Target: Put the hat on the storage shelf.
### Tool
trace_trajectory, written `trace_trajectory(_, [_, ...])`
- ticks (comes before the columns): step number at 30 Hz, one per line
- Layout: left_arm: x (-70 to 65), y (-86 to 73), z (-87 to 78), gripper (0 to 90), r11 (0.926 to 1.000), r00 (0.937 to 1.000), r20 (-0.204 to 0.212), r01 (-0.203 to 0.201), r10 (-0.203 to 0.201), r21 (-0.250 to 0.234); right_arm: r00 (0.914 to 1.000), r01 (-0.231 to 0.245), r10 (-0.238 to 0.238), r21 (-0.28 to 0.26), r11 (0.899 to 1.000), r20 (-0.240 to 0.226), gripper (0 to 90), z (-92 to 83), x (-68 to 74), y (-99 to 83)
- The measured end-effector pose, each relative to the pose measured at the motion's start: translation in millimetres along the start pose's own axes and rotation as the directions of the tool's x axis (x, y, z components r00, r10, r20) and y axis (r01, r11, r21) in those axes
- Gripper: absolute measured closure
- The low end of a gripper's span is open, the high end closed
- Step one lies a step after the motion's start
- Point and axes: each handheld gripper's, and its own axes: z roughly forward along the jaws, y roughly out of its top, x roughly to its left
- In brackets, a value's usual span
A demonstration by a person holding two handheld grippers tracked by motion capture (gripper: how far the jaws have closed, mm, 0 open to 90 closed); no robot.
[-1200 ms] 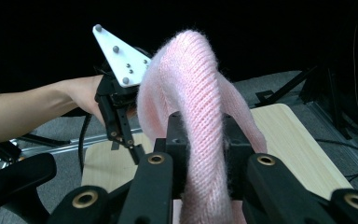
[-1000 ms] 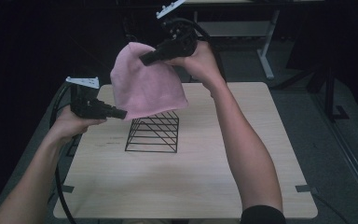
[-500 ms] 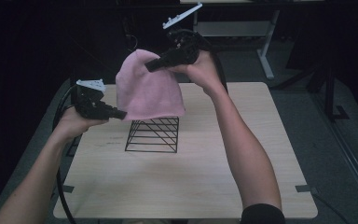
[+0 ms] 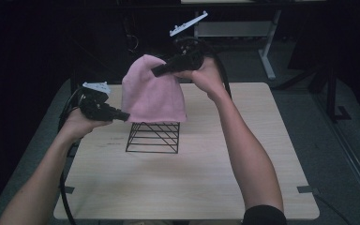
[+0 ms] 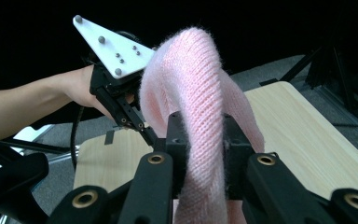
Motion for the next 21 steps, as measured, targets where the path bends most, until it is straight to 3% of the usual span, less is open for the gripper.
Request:
trace_trajectory(9, [1.1, -10.2, -2.0, 83.3, 0.9997, 0.9998, -0.012, -0.013, 0.014, 0.02, 0.9998, 0.002, -0.002, 0.018, 1.0, -0.021, 76.8, 9.1, 3.3, -5.1])
trace_trajectory(15, [2.3, -18.2, -3.8, 83.4, 0.9998, 0.9998, -0.02, -0.001, 0.001, 0.02, 0.999, 0.029, -0.028, 0.027, 0.999, -0.035, 76.2, 17.3, 9.4, -7.0])
trace_trajectory(21, [5.0, -24.4, 0.3, 83.4, 0.9991, 0.999, -0.044, 0.006, -0.004, 0.042, 0.9985, 0.019, -0.017, 0.037, 0.999, -0.051, 75.7, 22.7, 10.1, -16.2])
